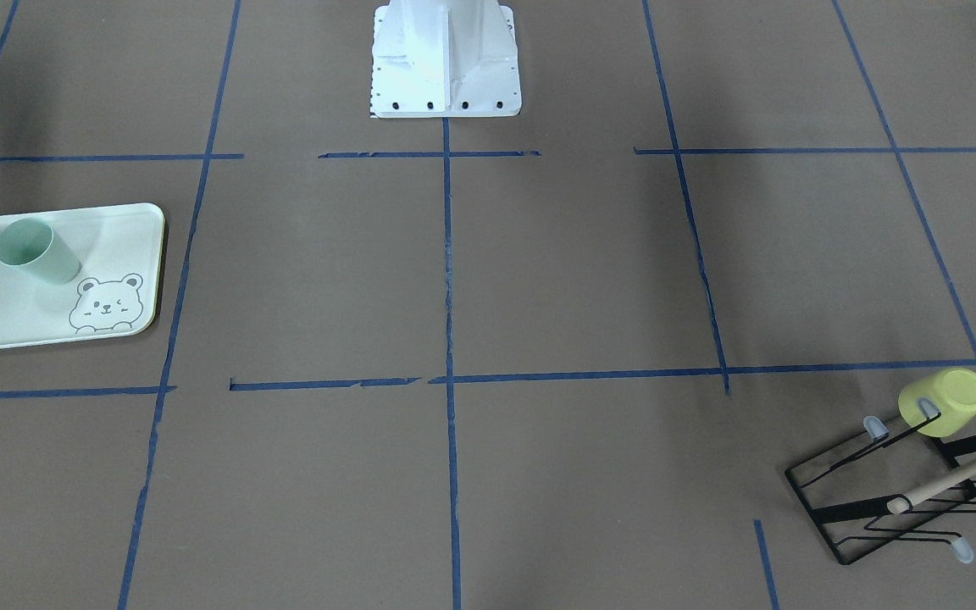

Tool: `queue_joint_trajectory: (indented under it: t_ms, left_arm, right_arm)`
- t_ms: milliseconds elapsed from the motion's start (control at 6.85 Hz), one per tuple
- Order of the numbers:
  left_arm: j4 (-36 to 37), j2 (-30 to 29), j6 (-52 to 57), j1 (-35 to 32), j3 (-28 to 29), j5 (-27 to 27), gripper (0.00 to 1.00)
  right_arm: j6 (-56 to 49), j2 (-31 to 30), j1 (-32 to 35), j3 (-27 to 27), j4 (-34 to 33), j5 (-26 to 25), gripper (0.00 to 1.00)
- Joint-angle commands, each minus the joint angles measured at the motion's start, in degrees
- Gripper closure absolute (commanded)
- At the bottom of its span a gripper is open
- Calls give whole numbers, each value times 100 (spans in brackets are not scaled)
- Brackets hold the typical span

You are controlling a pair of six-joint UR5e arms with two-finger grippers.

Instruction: Left arm grabs green cup and hands to right arm on tray

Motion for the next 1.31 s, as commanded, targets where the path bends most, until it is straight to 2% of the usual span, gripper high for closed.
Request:
queue_joint_trajectory:
  t_ms: [0,1169]
  left_arm:
    - [25,71,-12,-6,20,59,0]
    - [7,159,-3,2,-85,51,0]
  right_arm:
    - [-21,-16,40,-71,-16,15,0]
    - [-30,-7,31,-220,-7,261,0]
